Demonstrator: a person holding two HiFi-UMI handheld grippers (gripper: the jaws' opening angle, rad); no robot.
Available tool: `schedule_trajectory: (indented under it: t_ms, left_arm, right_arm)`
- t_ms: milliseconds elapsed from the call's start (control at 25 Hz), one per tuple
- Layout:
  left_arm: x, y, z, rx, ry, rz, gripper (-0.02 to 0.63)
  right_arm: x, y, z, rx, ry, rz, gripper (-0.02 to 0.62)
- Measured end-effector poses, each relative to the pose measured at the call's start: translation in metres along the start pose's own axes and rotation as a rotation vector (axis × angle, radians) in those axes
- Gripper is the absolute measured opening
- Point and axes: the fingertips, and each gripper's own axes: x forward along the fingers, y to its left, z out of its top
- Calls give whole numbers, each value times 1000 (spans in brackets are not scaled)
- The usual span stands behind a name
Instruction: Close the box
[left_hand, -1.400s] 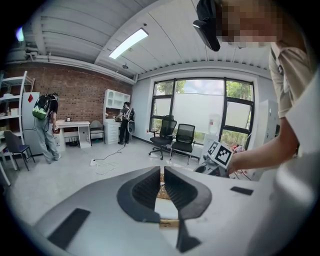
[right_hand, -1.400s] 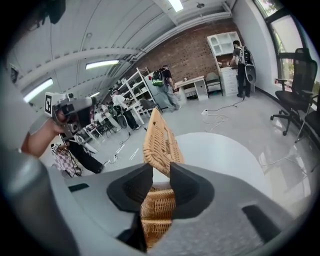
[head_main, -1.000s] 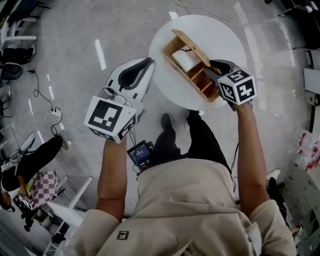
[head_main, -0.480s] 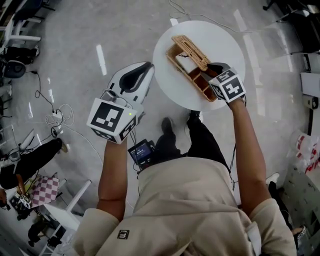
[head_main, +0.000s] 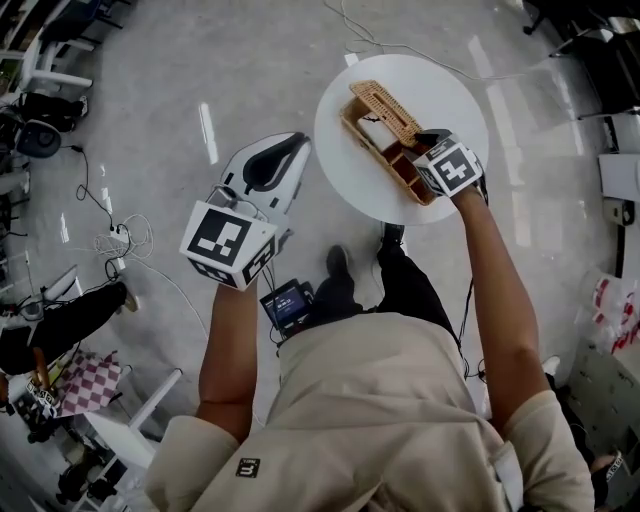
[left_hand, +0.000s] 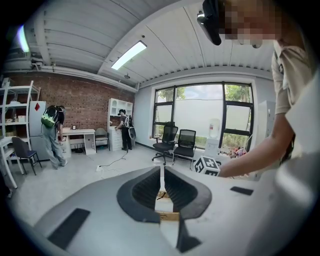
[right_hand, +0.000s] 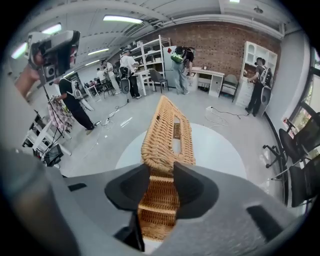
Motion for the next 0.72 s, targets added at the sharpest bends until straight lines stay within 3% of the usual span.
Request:
schedule_trajectory:
  t_ms: [480,720]
  left_arm:
    - [-21,-31,37,65,-36,-1,21]
    - [-30,-40,55,90,-60,-14,21]
  right_arm:
    - [-4,6,-22,-37,109,80,158]
    - [-24,19,-12,-23,85,99,158]
